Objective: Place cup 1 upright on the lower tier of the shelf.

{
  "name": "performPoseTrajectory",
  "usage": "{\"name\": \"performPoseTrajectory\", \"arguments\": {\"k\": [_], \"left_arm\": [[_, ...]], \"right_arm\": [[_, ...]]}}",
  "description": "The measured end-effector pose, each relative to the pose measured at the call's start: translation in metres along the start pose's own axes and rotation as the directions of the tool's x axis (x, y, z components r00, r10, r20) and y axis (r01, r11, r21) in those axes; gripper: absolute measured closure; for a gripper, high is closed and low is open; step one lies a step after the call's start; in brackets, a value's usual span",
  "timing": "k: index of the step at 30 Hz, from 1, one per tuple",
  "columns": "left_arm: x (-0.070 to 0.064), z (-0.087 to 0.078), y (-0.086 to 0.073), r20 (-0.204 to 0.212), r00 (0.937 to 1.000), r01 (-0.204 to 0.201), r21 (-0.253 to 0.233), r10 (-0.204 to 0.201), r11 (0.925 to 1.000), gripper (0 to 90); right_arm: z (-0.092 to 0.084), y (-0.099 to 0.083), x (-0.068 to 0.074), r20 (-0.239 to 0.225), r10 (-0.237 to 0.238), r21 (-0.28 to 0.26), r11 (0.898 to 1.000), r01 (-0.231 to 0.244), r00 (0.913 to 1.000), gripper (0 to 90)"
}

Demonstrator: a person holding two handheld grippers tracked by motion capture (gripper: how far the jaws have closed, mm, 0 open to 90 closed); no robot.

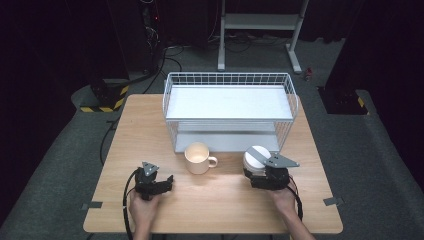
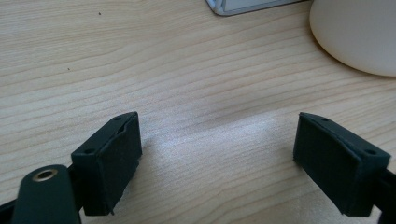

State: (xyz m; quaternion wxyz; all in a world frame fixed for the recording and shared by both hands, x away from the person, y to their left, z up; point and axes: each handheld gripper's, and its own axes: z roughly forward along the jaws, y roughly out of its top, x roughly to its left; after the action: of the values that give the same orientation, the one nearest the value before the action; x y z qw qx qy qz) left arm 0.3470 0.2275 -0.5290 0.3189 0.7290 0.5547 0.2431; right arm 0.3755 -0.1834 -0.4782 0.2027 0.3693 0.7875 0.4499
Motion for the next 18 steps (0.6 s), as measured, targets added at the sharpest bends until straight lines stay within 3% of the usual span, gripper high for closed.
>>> {"name": "performPoseTrajectory", "arguments": {"k": [18], "left_arm": [[0.000, 0.000, 0.000, -0.002, 1.0000, 0.000, -0.001, 0.000, 1.0000, 15.7]], "right_arm": [[0.020, 0.020, -0.020, 0.042, 0.049, 0.009, 0.999, -0.049, 0.9979, 18.7]]}}
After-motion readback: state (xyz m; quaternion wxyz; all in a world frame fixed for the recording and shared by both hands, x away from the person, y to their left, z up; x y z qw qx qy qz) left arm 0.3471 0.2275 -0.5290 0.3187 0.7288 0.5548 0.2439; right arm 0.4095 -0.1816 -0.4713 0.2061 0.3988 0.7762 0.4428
